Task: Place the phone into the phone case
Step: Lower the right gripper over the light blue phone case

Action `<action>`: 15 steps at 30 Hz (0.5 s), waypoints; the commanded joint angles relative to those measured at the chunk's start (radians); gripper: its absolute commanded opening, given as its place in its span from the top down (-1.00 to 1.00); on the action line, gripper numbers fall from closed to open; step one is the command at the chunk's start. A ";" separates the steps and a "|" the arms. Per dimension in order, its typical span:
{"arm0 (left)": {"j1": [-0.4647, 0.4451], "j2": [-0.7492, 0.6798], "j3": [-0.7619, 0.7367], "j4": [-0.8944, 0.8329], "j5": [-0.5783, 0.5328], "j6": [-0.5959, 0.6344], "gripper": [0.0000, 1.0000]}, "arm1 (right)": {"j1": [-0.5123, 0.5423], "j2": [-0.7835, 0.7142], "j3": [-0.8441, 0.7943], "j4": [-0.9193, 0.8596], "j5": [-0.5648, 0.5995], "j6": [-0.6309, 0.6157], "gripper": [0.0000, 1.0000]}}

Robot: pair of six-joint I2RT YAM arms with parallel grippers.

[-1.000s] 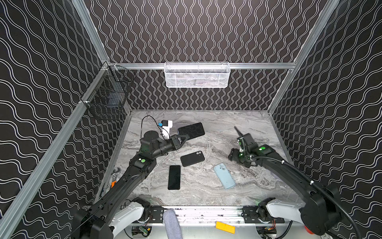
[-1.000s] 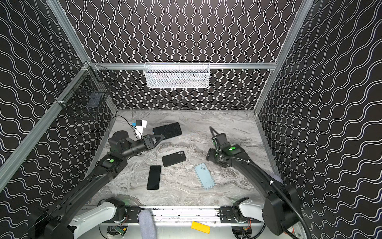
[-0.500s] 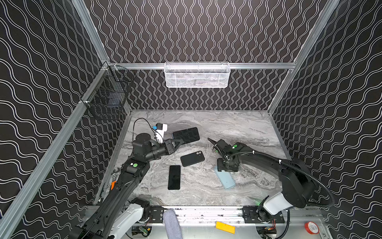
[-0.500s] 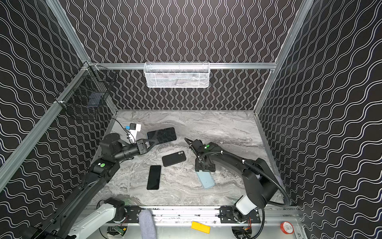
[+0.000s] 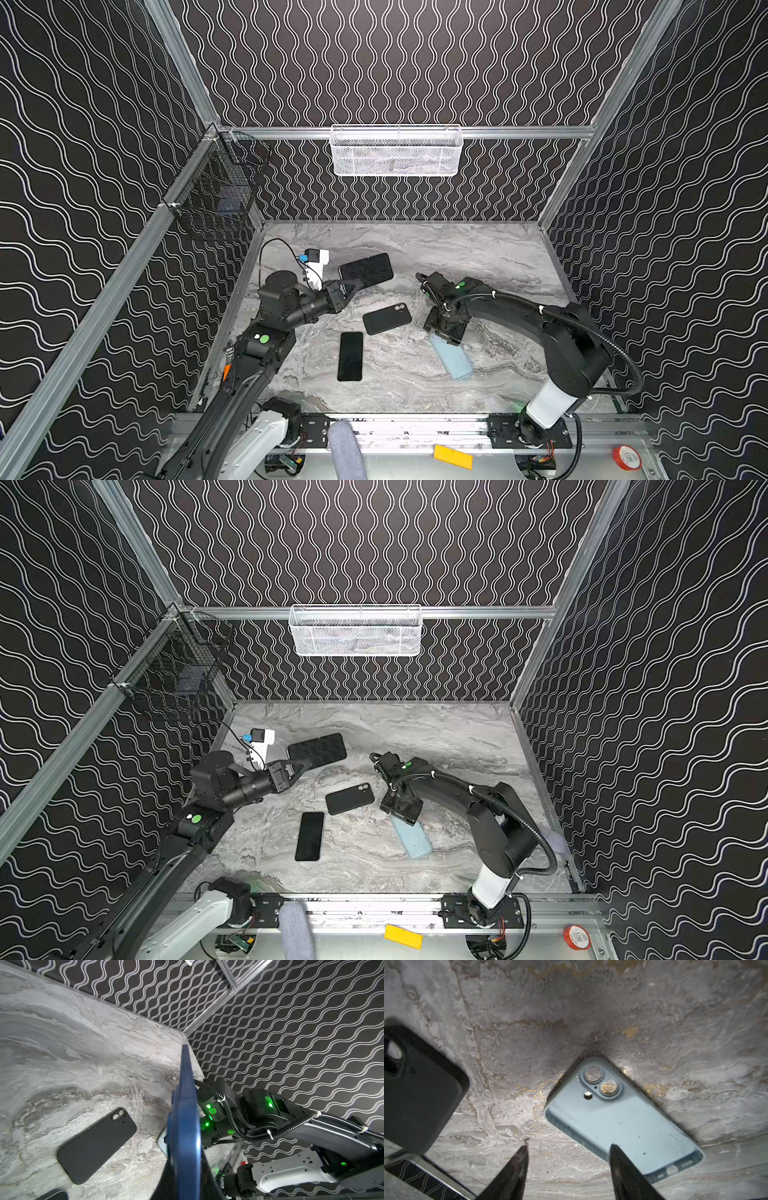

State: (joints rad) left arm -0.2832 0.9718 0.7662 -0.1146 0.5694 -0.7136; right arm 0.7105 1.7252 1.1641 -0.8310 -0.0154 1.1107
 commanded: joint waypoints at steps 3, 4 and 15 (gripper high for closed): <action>0.003 -0.032 0.013 0.029 -0.058 0.043 1.00 | 0.000 0.037 0.026 -0.036 0.052 0.106 -0.27; 0.003 -0.035 0.014 0.025 -0.061 0.046 1.00 | 0.000 0.043 0.022 -0.032 0.057 0.112 -0.26; 0.003 -0.048 -0.005 0.047 -0.053 0.032 1.00 | -0.001 0.180 0.125 -0.040 0.137 0.070 0.03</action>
State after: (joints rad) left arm -0.2817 0.9253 0.7601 -0.1314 0.5194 -0.6971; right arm 0.7094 1.8847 1.2678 -0.8391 0.0711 1.1862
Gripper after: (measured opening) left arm 0.105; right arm 0.505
